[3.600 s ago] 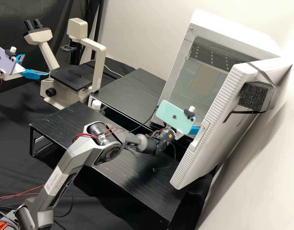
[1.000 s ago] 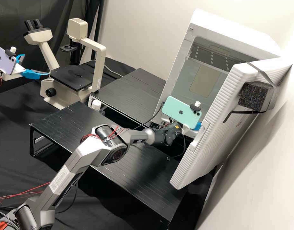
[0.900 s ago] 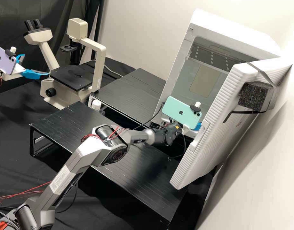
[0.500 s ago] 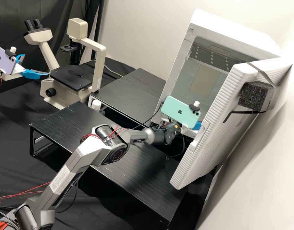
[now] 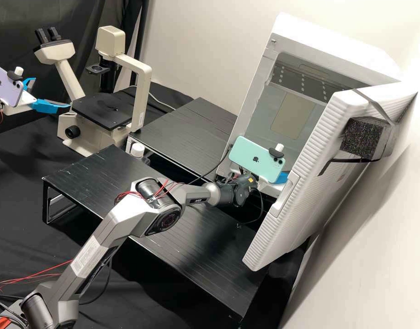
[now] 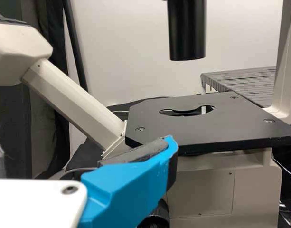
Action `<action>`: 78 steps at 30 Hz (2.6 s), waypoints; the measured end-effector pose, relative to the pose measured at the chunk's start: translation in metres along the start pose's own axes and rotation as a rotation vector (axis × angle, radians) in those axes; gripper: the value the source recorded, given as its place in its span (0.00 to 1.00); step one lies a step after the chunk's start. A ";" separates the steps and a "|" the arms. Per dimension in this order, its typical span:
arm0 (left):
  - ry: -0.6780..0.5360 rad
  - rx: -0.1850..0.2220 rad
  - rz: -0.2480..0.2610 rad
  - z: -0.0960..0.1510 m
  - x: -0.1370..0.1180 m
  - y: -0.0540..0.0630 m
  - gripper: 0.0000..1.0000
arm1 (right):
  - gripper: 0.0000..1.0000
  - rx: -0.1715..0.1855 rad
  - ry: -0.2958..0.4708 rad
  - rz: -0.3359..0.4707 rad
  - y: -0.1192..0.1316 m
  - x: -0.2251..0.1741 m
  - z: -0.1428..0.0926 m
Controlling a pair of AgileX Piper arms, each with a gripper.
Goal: Take out the petri dish and place it under the microscope.
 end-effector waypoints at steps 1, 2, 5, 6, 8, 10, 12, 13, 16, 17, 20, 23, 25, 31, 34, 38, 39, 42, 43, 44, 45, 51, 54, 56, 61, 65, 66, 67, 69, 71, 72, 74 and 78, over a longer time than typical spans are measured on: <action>0.000 0.000 0.000 0.000 0.000 0.000 1.00 | 0.00 0.000 0.000 0.000 0.000 0.000 0.000; 0.000 0.000 0.000 0.000 0.000 0.000 1.00 | 0.00 0.000 0.000 0.000 0.000 0.000 0.000; 0.000 0.000 0.000 0.000 0.000 0.000 1.00 | 0.00 0.000 0.000 0.000 0.000 0.000 0.000; 0.000 0.000 0.000 0.000 0.000 0.000 1.00 | 0.00 0.000 0.000 0.000 0.000 0.000 0.000; 0.000 0.000 0.000 0.000 0.000 0.000 1.00 | 0.00 0.000 0.002 0.000 0.000 0.000 0.000; 0.000 0.000 0.000 0.000 0.000 0.000 1.00 | 0.00 0.000 0.002 0.000 0.000 0.000 0.000; 0.000 0.000 0.000 0.000 0.000 0.000 1.00 | 0.00 0.000 0.002 0.000 0.000 0.000 0.000; 0.000 0.000 0.000 0.000 0.000 0.000 1.00 | 0.00 0.000 0.003 0.001 0.000 0.000 0.000; 0.000 0.000 0.000 0.000 0.000 0.000 1.00 | 0.00 0.000 0.005 -0.001 -0.001 0.000 -0.001; 0.000 0.000 0.000 0.000 0.000 0.000 1.00 | 0.00 0.000 0.005 -0.001 -0.001 0.000 -0.001; 0.000 0.000 0.000 0.000 0.000 0.000 1.00 | 0.00 0.000 0.005 -0.001 -0.001 0.000 -0.001; 0.000 0.000 0.000 0.000 0.000 0.000 1.00 | 0.00 0.000 0.005 -0.001 -0.001 0.000 -0.001; 0.000 0.000 0.000 0.000 0.000 0.000 1.00 | 0.00 0.000 0.006 -0.002 -0.001 0.000 -0.002; 0.000 0.000 0.000 0.000 0.000 0.000 1.00 | 0.00 0.001 0.010 -0.006 -0.003 0.000 -0.001; 0.000 0.000 0.000 0.000 0.000 0.000 1.00 | 0.00 0.005 0.026 -0.010 -0.006 -0.002 0.001; 0.000 0.000 0.000 0.000 0.000 0.000 1.00 | 0.00 0.010 0.050 0.001 0.001 -0.012 0.001; 0.000 0.000 0.000 0.000 0.000 0.000 1.00 | 0.00 0.010 0.053 0.007 0.004 -0.015 0.001; 0.000 0.000 0.000 0.000 0.000 0.000 1.00 | 0.00 0.015 0.053 0.021 0.012 -0.024 0.004; 0.000 0.000 0.000 0.000 0.000 0.000 1.00 | 0.00 0.015 0.051 0.024 0.015 -0.027 0.003; 0.000 0.000 0.000 0.000 0.000 0.000 1.00 | 0.00 0.017 0.040 0.028 0.017 -0.032 0.006; 0.000 0.000 0.000 0.000 0.000 0.000 1.00 | 0.00 0.017 0.038 0.033 0.020 -0.035 0.006; 0.000 0.000 0.000 0.000 0.000 0.000 1.00 | 0.00 0.062 0.059 0.055 0.025 -0.058 0.011; 0.000 0.000 0.000 0.000 0.000 0.000 1.00 | 0.00 0.107 0.089 0.069 0.022 -0.072 0.008; 0.000 0.000 0.000 0.000 0.000 0.000 1.00 | 0.00 0.114 0.107 0.082 0.019 -0.084 0.006; 0.000 0.000 0.000 0.000 0.000 0.000 1.00 | 0.00 0.074 0.163 0.110 0.007 -0.122 0.002; 0.000 0.000 0.000 0.000 0.000 0.000 1.00 | 0.00 0.074 0.220 0.123 -0.008 -0.152 0.000; 0.000 0.000 0.000 0.000 0.000 0.000 1.00 | 0.00 0.076 0.233 0.126 -0.011 -0.158 -0.001; 0.000 0.000 0.000 0.000 0.000 0.000 1.00 | 0.00 0.083 0.247 0.125 -0.015 -0.166 -0.001; 0.000 0.000 0.000 0.000 0.000 0.000 1.00 | 0.00 0.098 0.264 0.121 -0.024 -0.180 0.001; 0.000 0.000 0.000 0.000 0.000 0.000 1.00 | 0.00 0.112 0.299 0.120 -0.034 -0.197 0.001; 0.000 0.000 0.000 0.000 0.000 0.000 1.00 | 0.00 0.113 0.309 0.119 -0.036 -0.204 0.001; 0.000 0.000 0.000 0.000 0.000 0.000 1.00 | 0.00 0.115 0.321 0.105 -0.044 -0.219 0.002; 0.000 0.000 0.000 0.000 0.000 0.000 1.00 | 0.00 0.096 0.341 0.058 -0.056 -0.252 -0.002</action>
